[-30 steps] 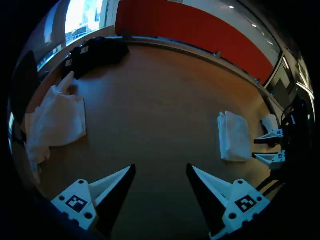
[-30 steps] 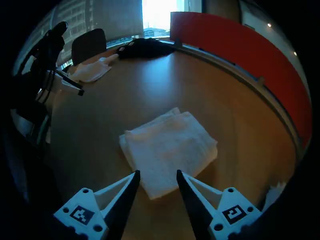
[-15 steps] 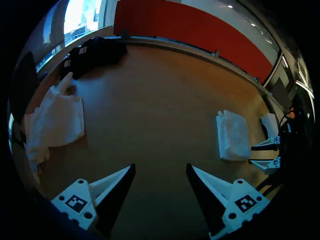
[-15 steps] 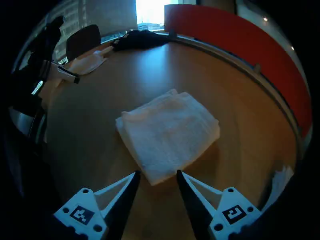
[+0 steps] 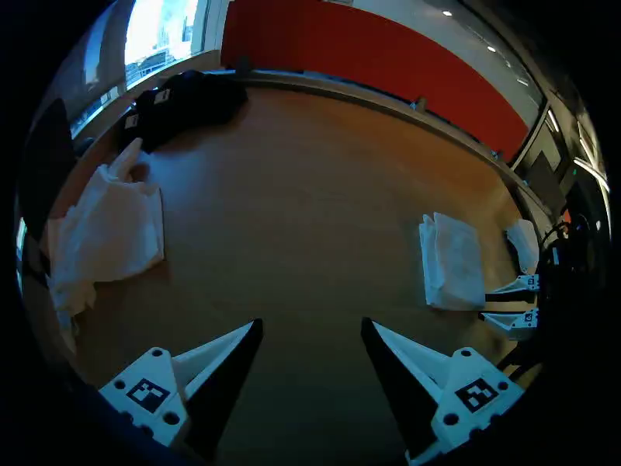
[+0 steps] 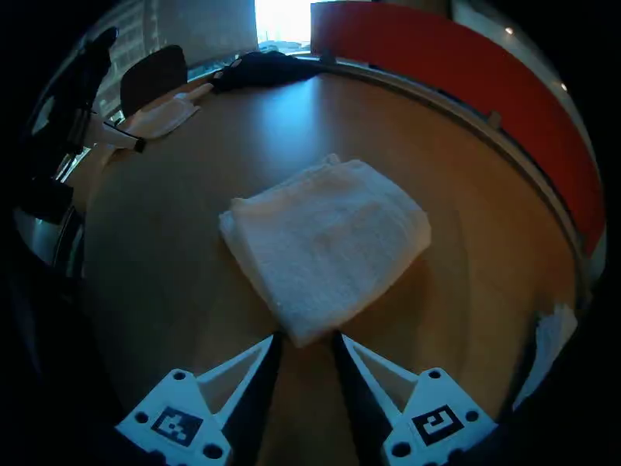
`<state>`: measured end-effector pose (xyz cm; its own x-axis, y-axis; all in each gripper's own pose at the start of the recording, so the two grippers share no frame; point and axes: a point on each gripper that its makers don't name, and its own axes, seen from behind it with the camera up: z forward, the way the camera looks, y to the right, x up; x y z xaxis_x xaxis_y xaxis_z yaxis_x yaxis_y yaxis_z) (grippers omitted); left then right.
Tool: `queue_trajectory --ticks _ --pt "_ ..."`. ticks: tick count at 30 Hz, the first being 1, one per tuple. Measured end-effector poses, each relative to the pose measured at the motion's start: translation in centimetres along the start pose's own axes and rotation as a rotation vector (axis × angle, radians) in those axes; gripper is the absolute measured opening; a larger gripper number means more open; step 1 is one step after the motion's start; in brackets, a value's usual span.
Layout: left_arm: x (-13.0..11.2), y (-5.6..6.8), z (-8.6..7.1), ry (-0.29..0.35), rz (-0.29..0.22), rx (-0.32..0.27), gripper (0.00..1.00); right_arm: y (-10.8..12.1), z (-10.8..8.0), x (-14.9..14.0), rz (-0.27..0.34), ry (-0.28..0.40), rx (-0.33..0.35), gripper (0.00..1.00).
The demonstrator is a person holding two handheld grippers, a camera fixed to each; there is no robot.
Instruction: Fold towel
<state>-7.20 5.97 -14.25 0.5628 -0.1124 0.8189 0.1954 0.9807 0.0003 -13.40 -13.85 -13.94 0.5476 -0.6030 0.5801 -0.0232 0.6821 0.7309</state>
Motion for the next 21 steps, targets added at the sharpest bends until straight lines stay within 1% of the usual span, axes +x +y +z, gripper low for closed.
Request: queue_trajectory --ticks 1,6,7,9,10,11,15,21 --pt "-0.01 0.01 -0.01 0.000 -0.001 -0.001 0.94 0.05 0.02 0.01 0.003 0.003 -0.003 0.45" --pt "-0.04 0.04 -0.06 0.001 -0.002 -0.003 0.94 0.22 0.09 -0.04 0.021 0.008 -0.015 0.27" --pt "-0.04 0.02 -0.07 0.001 -0.002 -0.002 0.94 0.25 0.10 -0.03 0.026 0.008 -0.016 0.22" --pt "-0.04 -0.01 -0.08 0.002 0.000 -0.002 0.94 0.31 0.13 -0.02 0.035 0.008 -0.018 0.10" --pt "-0.04 0.00 -0.10 0.002 0.000 -0.002 0.94 0.32 0.13 0.00 0.041 0.009 -0.018 0.07" --pt "-0.04 0.01 -0.11 0.002 0.000 -0.003 0.94 0.34 0.13 0.02 0.046 0.009 -0.018 0.05" --pt "-0.04 0.03 -0.18 0.004 0.000 -0.004 0.94 0.28 -0.02 0.19 0.060 0.015 -0.009 0.05" --pt "-0.08 0.03 -0.28 0.005 0.004 -0.006 0.94 0.87 -0.75 0.87 0.044 0.030 -0.034 0.05"
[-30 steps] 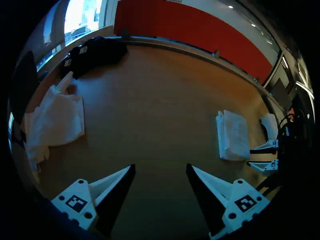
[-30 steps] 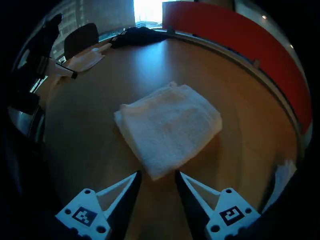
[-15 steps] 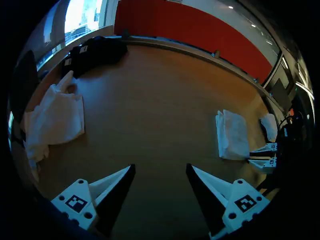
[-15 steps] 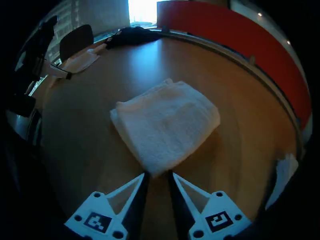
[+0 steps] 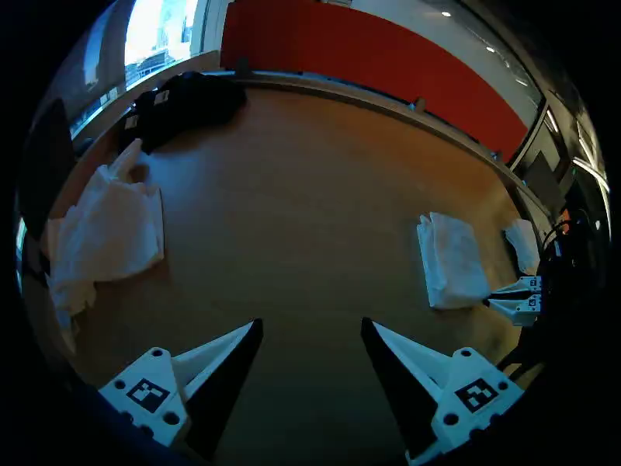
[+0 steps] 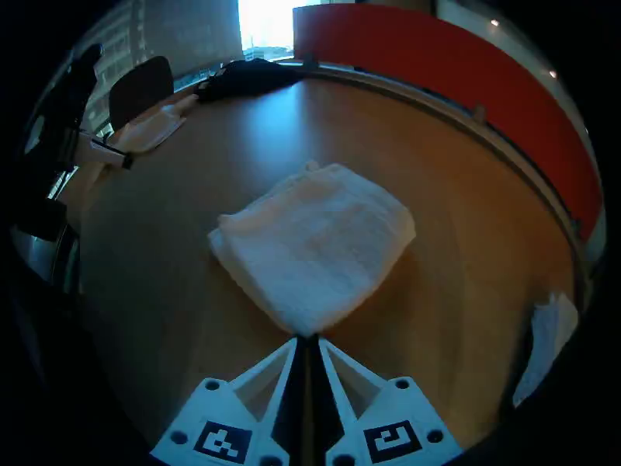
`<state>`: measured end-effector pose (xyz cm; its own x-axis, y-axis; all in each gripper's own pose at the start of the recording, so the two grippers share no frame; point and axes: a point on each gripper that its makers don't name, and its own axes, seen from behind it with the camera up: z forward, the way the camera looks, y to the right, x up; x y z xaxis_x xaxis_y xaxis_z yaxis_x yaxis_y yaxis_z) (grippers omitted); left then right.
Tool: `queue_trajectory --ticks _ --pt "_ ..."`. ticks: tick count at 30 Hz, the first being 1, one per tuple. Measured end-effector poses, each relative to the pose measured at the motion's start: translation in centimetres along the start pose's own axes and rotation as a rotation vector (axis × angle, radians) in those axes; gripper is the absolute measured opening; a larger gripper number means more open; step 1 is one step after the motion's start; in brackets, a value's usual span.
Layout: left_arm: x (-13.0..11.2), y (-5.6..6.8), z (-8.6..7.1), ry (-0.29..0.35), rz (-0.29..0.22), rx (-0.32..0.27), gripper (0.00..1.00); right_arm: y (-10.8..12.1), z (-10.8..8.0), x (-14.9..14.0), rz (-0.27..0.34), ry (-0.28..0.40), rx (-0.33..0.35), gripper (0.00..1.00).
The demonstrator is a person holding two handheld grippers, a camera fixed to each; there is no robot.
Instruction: Fold towel
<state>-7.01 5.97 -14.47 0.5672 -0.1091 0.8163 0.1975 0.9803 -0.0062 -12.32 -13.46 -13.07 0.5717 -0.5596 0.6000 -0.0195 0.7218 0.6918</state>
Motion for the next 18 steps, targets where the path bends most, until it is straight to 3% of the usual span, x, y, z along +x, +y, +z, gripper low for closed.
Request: queue_trajectory --ticks 9,18 --pt "0.2 -0.3 0.0 0.006 0.018 0.000 0.94 1.0 -1.7 4.0 -0.031 0.061 -0.019 0.05" --pt "1.1 -0.4 -0.2 0.029 0.028 -0.011 0.94 2.0 -3.6 10.2 -0.095 0.135 -0.042 0.05"
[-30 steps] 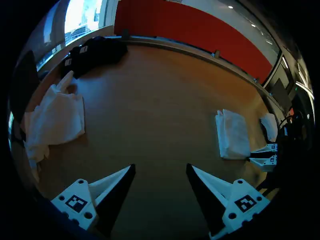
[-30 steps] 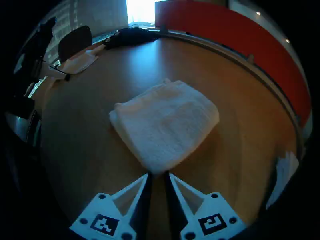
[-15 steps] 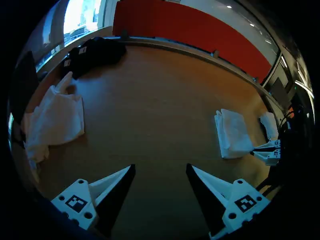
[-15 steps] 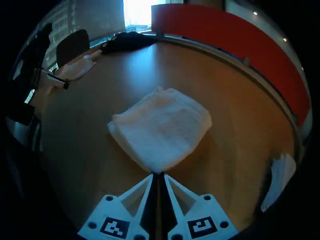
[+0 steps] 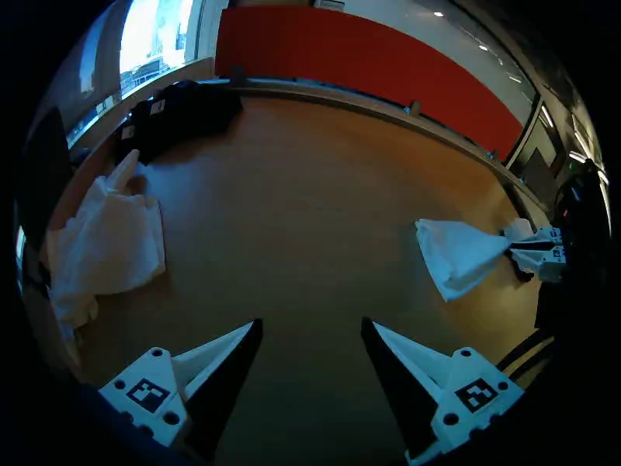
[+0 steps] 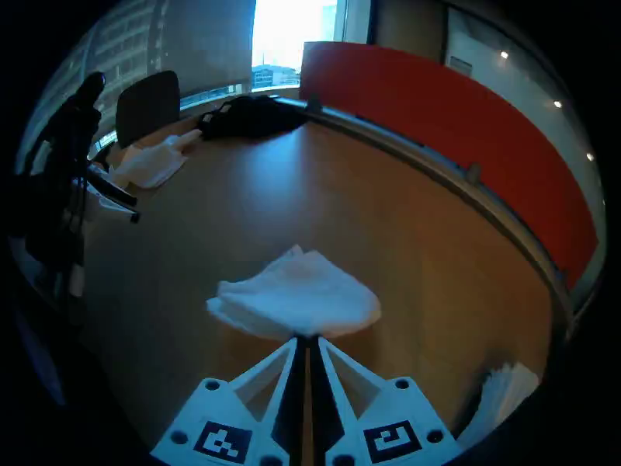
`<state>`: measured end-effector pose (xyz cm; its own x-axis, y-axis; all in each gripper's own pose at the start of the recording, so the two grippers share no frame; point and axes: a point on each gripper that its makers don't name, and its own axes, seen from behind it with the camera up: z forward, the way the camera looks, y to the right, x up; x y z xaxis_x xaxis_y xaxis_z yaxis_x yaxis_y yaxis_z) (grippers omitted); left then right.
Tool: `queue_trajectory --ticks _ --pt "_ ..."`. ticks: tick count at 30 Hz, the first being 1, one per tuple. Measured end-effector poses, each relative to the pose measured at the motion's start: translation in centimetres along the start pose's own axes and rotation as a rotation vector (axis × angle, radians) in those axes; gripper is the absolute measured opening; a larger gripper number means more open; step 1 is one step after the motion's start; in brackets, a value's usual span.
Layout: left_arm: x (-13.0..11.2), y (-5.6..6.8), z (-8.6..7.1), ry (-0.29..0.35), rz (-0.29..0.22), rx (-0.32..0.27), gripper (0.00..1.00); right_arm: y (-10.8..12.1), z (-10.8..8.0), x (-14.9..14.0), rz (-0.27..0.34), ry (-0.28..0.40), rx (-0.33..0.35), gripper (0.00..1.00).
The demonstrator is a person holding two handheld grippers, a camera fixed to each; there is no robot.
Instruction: Fold towel
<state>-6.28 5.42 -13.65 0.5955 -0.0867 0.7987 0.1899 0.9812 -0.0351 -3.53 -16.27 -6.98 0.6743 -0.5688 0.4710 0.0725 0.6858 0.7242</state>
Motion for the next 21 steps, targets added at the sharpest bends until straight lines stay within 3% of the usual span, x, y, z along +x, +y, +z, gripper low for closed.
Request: queue_trajectory --ticks 13,21 --pt "1.8 0.3 -0.5 0.037 0.018 -0.020 0.94 3.0 -2.5 8.7 -0.065 0.099 -0.020 0.05" --pt "2.6 0.8 -0.6 0.050 0.022 -0.033 0.94 5.3 -4.7 10.9 -0.070 0.122 -0.050 0.05"
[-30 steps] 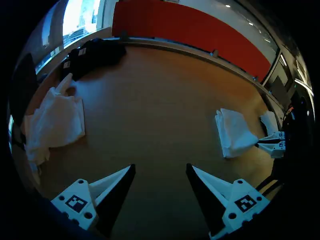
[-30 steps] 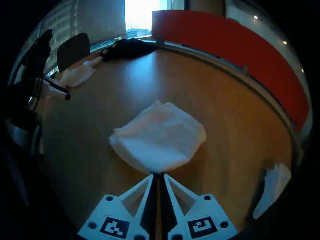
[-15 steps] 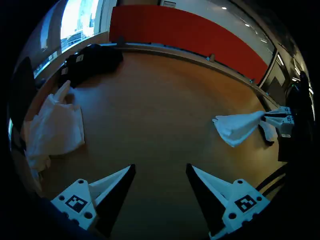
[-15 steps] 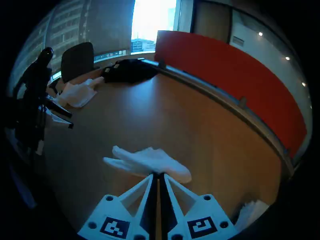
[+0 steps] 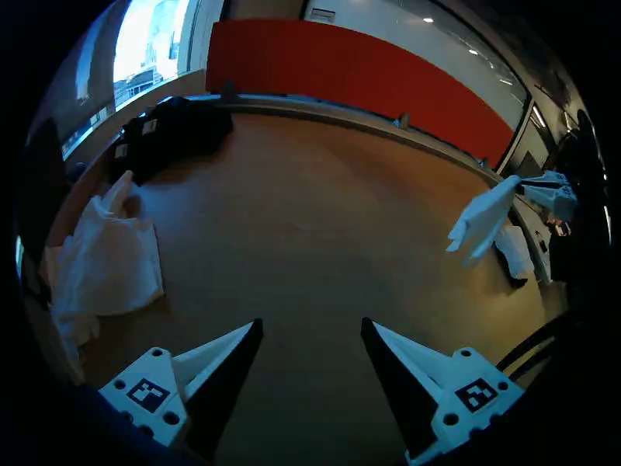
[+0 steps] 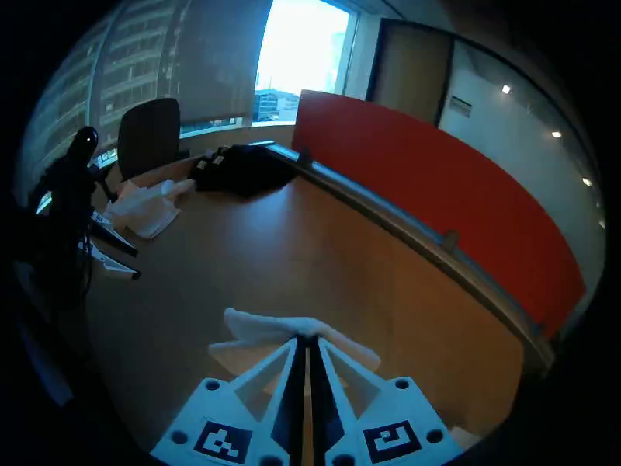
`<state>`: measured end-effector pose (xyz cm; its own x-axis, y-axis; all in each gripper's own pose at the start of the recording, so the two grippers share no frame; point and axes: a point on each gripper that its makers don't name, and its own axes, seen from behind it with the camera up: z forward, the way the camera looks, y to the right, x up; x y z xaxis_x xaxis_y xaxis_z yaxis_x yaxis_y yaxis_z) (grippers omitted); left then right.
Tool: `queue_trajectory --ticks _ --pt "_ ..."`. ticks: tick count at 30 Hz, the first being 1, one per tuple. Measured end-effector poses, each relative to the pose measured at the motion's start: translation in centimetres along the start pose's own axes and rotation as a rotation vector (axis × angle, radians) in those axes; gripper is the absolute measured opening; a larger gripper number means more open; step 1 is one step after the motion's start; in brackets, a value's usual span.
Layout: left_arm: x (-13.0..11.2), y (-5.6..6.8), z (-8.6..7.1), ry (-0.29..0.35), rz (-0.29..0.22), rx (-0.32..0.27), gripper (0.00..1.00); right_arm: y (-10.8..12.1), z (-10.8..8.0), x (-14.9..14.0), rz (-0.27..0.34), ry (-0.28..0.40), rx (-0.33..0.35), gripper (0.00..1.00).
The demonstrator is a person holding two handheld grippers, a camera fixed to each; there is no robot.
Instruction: Fold towel
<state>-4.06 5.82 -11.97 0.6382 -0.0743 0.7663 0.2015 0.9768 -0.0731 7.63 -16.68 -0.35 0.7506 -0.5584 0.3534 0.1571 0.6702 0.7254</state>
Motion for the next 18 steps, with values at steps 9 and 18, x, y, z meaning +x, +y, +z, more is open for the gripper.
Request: queue_trajectory --ticks 9,18 --pt "0.2 0.5 0.2 -0.002 0.012 -0.008 0.94 2.9 -0.8 0.3 -0.004 -0.003 -0.033 0.05" --pt "0.4 0.9 0.4 -0.007 0.024 -0.011 0.94 5.9 -1.3 0.0 0.003 -0.013 -0.055 0.05"
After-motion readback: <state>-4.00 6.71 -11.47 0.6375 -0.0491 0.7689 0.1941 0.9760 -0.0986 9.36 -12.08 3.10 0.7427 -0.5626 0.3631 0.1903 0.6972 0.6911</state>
